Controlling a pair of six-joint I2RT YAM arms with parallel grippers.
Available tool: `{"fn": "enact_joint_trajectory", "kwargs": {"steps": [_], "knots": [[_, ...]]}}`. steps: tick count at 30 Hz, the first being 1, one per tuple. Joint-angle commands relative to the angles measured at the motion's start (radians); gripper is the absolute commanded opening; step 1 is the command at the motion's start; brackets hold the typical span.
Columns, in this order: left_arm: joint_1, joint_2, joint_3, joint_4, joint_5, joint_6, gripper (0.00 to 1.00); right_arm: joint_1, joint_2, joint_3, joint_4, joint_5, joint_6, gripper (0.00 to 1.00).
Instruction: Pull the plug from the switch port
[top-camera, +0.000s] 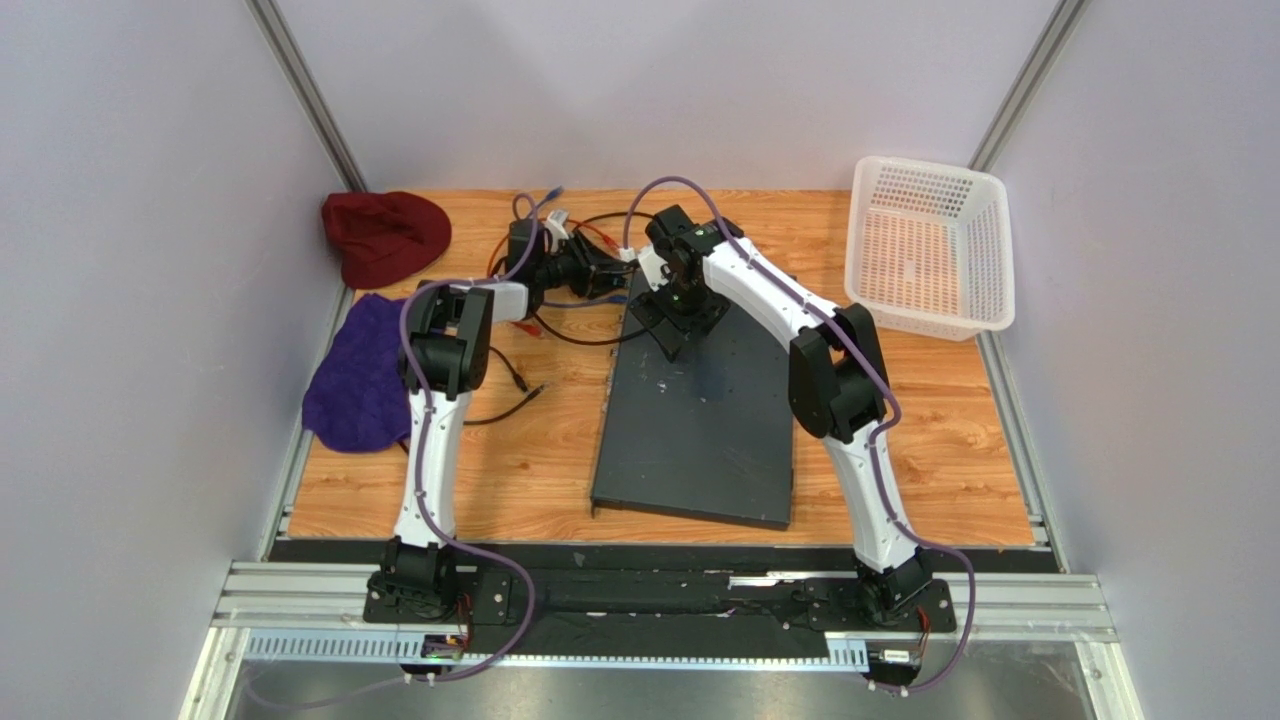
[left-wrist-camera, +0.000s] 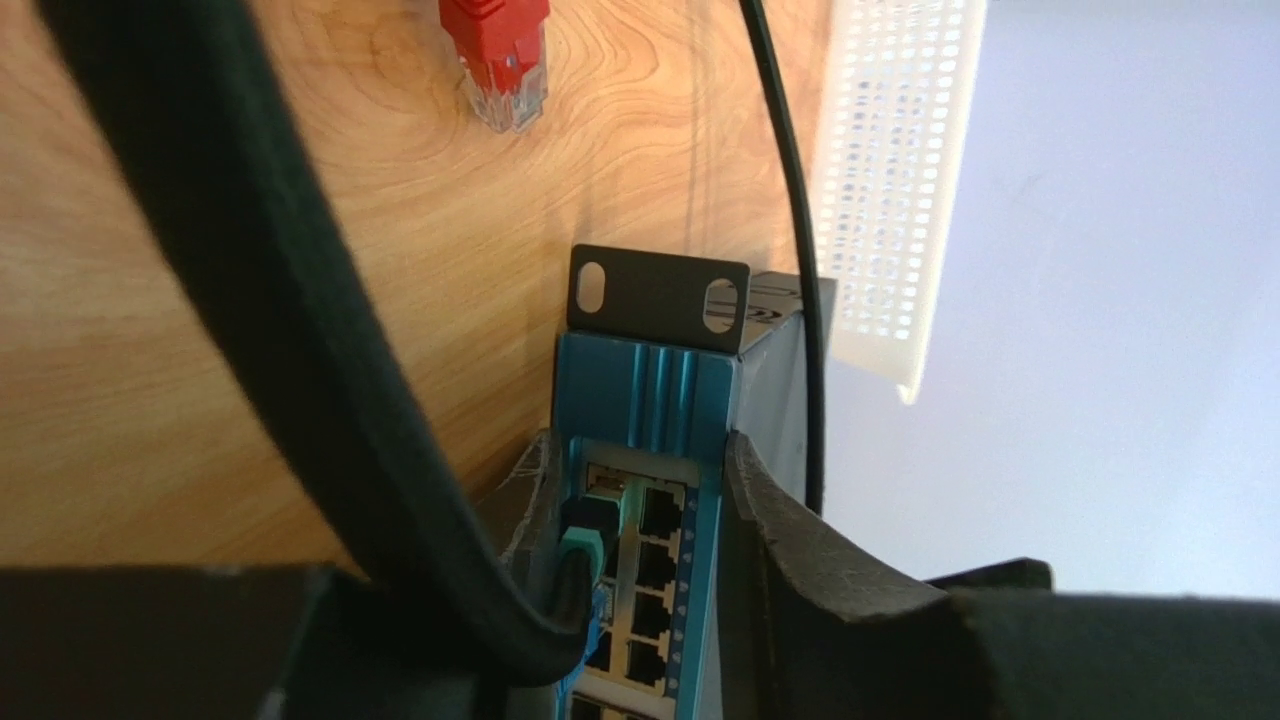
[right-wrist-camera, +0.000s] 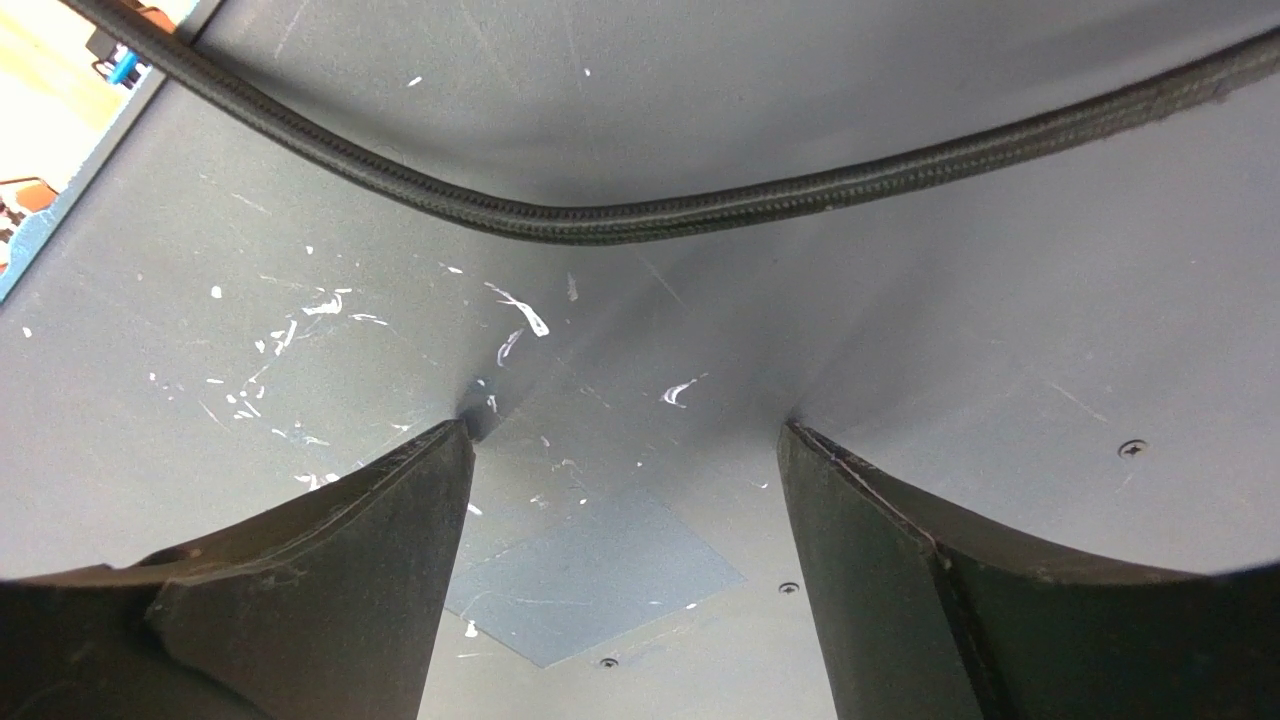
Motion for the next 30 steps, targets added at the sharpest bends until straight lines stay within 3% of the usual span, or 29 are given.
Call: {"fn": "enact_joint_trajectory", "kwargs": {"steps": [1,5,11,15,19,25,30], "knots": [[-0.06,0.07,-0.007,0.212,-0.022,-0.171,0.23,0.006,0.075,0.005,0.021,-0.101,0.029,0.82],[-0.065,0.11,-0.041,0.362,0.072,-0.242,0.15,0.006,0.077,0.004,0.023,-0.093,0.026,0.82],[-0.059,0.137,-0.066,0.509,0.16,-0.341,0.17,0.006,0.086,0.022,0.025,-0.088,0.032,0.83],[-0.056,0.12,-0.053,0.428,0.154,-0.296,0.12,0.006,0.088,0.027,0.021,-0.082,0.034,0.83],[-0.048,0.033,-0.087,0.209,0.107,-0.148,0.35,0.006,0.078,0.016,0.02,-0.07,0.031,0.83],[-0.034,-0.064,-0.155,0.046,0.047,-0.015,0.38,0.006,0.074,0.012,0.026,-0.058,0.026,0.83],[-0.031,-0.062,-0.161,0.067,0.073,-0.033,0.42,0.006,0.069,0.015,0.023,-0.05,0.027,0.83]]}}
